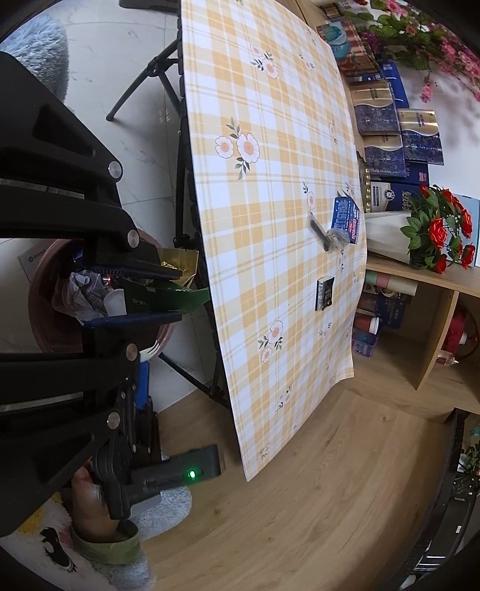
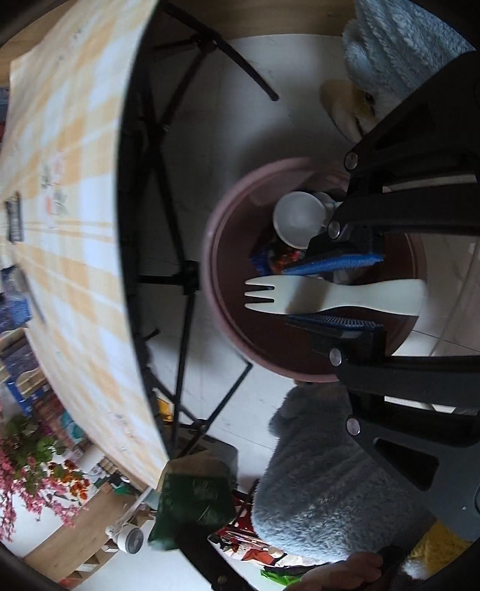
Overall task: Collect trash
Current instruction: 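Drop the white fork into the bin with the right tool while the left tool holds the green packet, then release the green packet into the bin with the left tool, then move both tools back over the table toward the remaining items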
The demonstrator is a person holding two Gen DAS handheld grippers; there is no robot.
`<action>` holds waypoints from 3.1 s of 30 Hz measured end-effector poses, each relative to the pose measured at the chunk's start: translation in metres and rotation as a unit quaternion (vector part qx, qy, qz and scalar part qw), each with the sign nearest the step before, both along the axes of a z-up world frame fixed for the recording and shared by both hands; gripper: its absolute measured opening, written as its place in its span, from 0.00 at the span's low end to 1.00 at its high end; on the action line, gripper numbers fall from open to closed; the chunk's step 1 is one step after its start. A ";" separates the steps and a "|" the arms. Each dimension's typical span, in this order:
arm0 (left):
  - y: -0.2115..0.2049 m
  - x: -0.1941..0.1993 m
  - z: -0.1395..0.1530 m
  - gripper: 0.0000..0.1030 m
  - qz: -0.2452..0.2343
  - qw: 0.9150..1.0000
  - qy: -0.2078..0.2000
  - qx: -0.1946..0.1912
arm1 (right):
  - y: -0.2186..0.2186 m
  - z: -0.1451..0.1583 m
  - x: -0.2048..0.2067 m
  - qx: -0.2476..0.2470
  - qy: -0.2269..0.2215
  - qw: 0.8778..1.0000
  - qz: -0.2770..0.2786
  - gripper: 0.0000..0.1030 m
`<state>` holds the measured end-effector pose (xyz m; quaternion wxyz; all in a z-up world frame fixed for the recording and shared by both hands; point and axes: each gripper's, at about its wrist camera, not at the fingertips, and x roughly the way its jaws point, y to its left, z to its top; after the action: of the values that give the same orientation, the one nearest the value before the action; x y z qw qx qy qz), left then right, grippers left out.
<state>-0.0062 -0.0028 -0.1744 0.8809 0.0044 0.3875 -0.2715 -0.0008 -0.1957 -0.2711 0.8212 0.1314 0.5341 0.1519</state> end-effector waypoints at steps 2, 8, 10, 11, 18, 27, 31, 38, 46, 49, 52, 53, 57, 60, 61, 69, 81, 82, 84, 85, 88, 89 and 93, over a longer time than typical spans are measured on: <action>0.001 -0.002 -0.001 0.16 0.003 1.000 0.000 0.000 | 0.003 -0.006 0.001 -0.001 0.013 1.000 0.007 0.27; 0.003 -0.004 -0.005 0.16 0.010 1.000 0.004 0.002 | 0.010 -0.010 0.001 -0.016 0.023 0.999 0.016 0.52; 0.004 -0.005 -0.007 0.16 0.012 1.000 0.005 0.004 | 0.009 -0.007 0.000 -0.027 0.013 1.000 0.008 0.67; 0.003 -0.005 -0.008 0.16 0.012 1.000 0.006 0.004 | 0.008 -0.006 0.000 -0.034 0.007 0.999 0.001 0.76; -0.005 0.000 -0.029 0.16 0.006 1.000 0.025 0.016 | -0.015 -0.003 0.002 -0.067 0.005 0.996 -0.061 0.94; -0.025 0.021 -0.080 0.16 -0.008 0.994 0.092 0.053 | -0.059 0.004 0.000 -0.059 -0.003 0.984 -0.168 0.94; -0.031 0.028 -0.095 0.16 -0.011 0.992 0.112 0.065 | -0.074 0.003 -0.002 -0.053 0.003 0.977 -0.205 0.94; -0.033 0.037 -0.107 0.19 -0.005 0.989 0.138 0.058 | -0.083 0.004 -0.005 -0.052 0.005 0.974 -0.221 0.94; -0.027 0.040 -0.093 0.75 0.014 0.993 0.115 0.014 | -0.080 0.003 -0.005 -0.057 0.003 0.974 -0.219 0.94; -0.021 0.038 -0.078 0.83 0.037 0.996 0.081 0.001 | -0.077 0.007 -0.006 -0.057 -0.010 0.976 -0.209 0.94; -0.016 0.034 -0.056 0.89 0.057 0.998 0.031 -0.010 | -0.070 0.014 -0.005 -0.054 -0.027 0.980 -0.187 0.94; -0.014 0.033 -0.048 0.89 0.064 0.998 0.013 -0.012 | -0.067 0.019 -0.004 -0.056 -0.032 0.982 -0.180 0.94; -0.012 0.032 -0.025 0.93 0.078 0.996 -0.045 -0.004 | -0.056 0.051 0.002 -0.071 -0.085 0.983 -0.148 0.94; -0.013 0.039 -0.009 0.93 0.076 0.994 -0.075 0.015 | -0.047 0.072 0.008 -0.085 -0.123 0.981 -0.121 0.94; -0.014 0.042 -0.004 0.93 0.074 0.994 -0.082 0.018 | -0.044 0.079 0.011 -0.094 -0.134 0.980 -0.111 0.94; 0.000 0.065 0.026 0.93 0.088 0.991 -0.105 0.005 | -0.044 0.100 0.034 -0.117 -0.152 0.977 -0.091 0.94; 0.015 0.092 0.027 0.93 0.103 0.990 -0.095 0.013 | -0.065 0.104 0.064 -0.124 -0.145 0.975 -0.112 0.94; 0.015 0.094 0.026 0.93 0.103 0.990 -0.094 0.013 | -0.066 0.103 0.066 -0.124 -0.145 0.975 -0.113 0.94; 0.015 0.100 0.025 0.93 0.103 0.991 -0.089 0.014 | -0.068 0.103 0.071 -0.125 -0.144 0.975 -0.115 0.94; 0.015 0.103 0.025 0.93 0.103 0.991 -0.086 0.015 | -0.070 0.102 0.076 -0.127 -0.144 0.975 -0.115 0.94; 0.016 0.112 0.025 0.93 0.106 0.991 -0.083 0.016 | -0.072 0.102 0.088 -0.131 -0.143 0.974 -0.113 0.94; 0.017 0.116 0.026 0.93 0.109 0.990 -0.083 0.017 | -0.073 0.102 0.093 -0.132 -0.143 0.975 -0.112 0.94; 0.020 0.131 0.028 0.93 0.116 0.990 -0.082 0.015 | -0.077 0.102 0.119 -0.131 -0.142 0.975 -0.108 0.94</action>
<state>0.1248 0.0169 -0.1467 0.9351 -0.0049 0.3159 -0.1604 0.1181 -0.2725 -0.1689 0.9105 0.0566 0.4095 0.0077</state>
